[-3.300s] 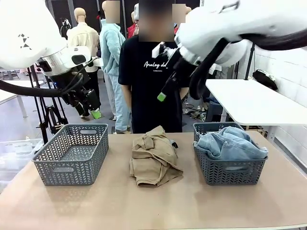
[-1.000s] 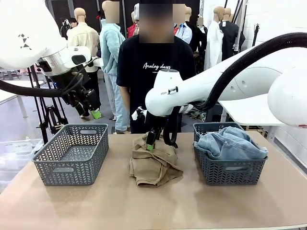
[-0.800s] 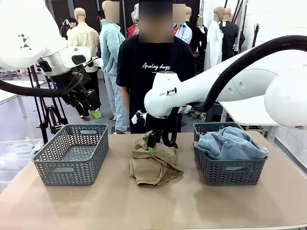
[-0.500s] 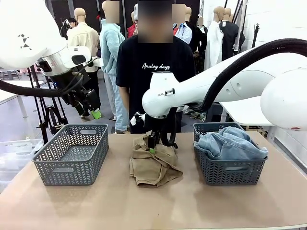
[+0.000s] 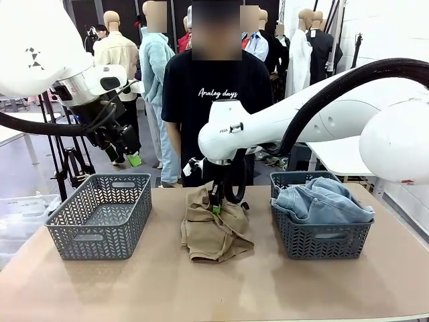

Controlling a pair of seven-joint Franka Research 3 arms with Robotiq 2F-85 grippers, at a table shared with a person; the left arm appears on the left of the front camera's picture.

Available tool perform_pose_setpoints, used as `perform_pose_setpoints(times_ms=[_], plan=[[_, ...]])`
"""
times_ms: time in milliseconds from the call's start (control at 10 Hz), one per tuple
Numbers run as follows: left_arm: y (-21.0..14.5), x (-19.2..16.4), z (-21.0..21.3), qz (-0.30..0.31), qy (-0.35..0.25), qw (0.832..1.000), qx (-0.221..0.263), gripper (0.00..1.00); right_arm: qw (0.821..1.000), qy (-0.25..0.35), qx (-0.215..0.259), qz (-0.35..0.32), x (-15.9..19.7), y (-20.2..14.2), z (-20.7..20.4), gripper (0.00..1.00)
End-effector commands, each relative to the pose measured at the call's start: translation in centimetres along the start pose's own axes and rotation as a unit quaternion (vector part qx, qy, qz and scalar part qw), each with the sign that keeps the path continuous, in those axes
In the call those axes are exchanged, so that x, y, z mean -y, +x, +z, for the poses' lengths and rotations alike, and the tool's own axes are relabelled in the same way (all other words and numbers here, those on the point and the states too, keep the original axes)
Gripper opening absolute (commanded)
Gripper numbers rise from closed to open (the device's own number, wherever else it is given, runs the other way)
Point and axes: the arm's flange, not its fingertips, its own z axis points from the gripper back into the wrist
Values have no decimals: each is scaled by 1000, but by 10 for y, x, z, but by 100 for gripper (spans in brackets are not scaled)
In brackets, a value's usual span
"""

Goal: Sort the tops and bottoms.
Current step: Lift clothes from the center of the table with your right hand.

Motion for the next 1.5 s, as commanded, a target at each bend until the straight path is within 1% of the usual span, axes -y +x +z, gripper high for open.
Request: perform_pose_setpoints(times_ms=[0,200,400,600,700,900,1000,1100,1200,1400], plan=[[0,0,1,6,9,1000,-2,78,1000,11,-6,-1,-1,-2,1,0],[0,0,1,6,9,1000,-2,78,999,12,33,-15,-8,-18,32,0],[0,0,1,6,9,1000,-2,78,993,-49,99,-30,-24,-45,94,0],[0,0,1,6,9,1000,-2,78,984,-114,125,-46,-43,-71,147,0],[0,0,1,6,9,1000,-2,78,977,-148,140,-58,-53,-84,174,0],[0,0,1,6,9,1000,-2,78,956,-209,194,-70,-65,-107,223,0],[0,0,1,6,9,1000,-2,78,946,-231,217,-71,-74,-113,240,0],[0,0,1,6,9,1000,-2,78,940,-242,232,-65,-80,-115,252,0],[0,0,1,6,9,1000,-2,78,936,-246,244,-58,-83,-114,258,0],[0,0,1,6,9,1000,-2,78,935,-235,264,-34,-85,-105,259,0]])
